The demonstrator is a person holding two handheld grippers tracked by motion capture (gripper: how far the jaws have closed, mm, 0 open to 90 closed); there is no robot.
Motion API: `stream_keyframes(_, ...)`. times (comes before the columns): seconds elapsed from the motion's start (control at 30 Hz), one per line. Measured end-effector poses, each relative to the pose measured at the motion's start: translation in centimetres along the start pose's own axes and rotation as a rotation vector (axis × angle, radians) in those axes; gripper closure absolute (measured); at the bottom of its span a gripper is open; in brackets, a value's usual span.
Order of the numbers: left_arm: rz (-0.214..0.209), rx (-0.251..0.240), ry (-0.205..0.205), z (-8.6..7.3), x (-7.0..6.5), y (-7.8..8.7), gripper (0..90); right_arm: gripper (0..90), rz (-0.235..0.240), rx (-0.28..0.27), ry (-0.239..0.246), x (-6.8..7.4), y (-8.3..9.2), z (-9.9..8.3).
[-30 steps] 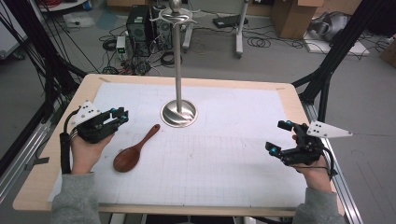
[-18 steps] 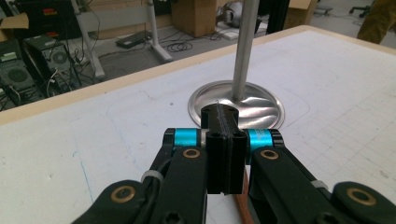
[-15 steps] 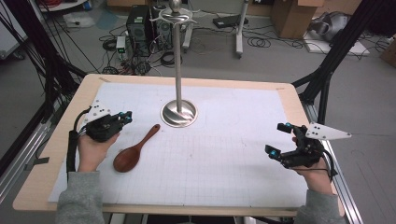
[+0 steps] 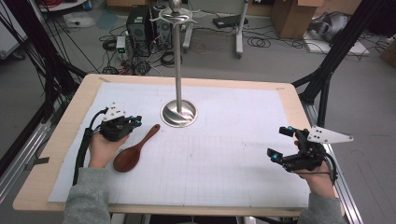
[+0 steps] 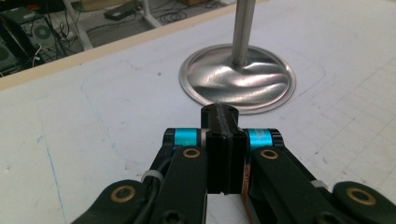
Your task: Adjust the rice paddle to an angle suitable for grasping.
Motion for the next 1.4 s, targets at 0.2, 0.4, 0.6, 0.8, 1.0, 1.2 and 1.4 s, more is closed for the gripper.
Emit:
stream_keyframes(0.2,0.000,0.034,-0.011,-0.7,0.2,-0.9,89.5,0.0,-0.008,0.005,0.002,0.2,0.4,-0.3)
stream_keyframes(0.4,-0.012,0.092,-0.007,-1.5,0.4,-1.9,89.5,0.0,-0.007,0.016,0.003,0.3,0.5,-0.5)
stream_keyframes(0.6,-0.032,0.142,-0.005,-2.3,0.4,-2.7,89.5,0.0,-0.010,0.021,0.004,0.2,0.5,-0.7)
stream_keyframes(0.8,-0.030,0.185,0.008,-2.9,0.7,-3.3,89.6,0.0,-0.008,0.028,-0.004,0.3,0.5,-0.8)
stream_keyframes(1.0,-0.042,0.211,0.003,-3.3,0.5,-3.7,89.6,0.0,-0.005,0.032,0.003,0.3,0.3,-0.9)
stream_keyframes(1.2,-0.032,0.220,0.011,-3.5,0.6,-3.8,89.6,0.0,-0.003,0.037,-0.003,0.3,0.3,-1.0)
stream_keyframes(1.4,-0.047,0.221,0.005,-3.5,0.4,-3.8,89.6,0.0,-0.003,0.042,-0.002,0.3,0.1,-1.1)
Point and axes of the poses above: each handheld gripper's, and its own axes: y roughly backward along the jaws, z roughly out of its top, x roughly to its left, the point moved 4 cm from there along -y, roughly forward along the jaws, and after that the axes turned 6 degrees about z, right-handed, at the moved point
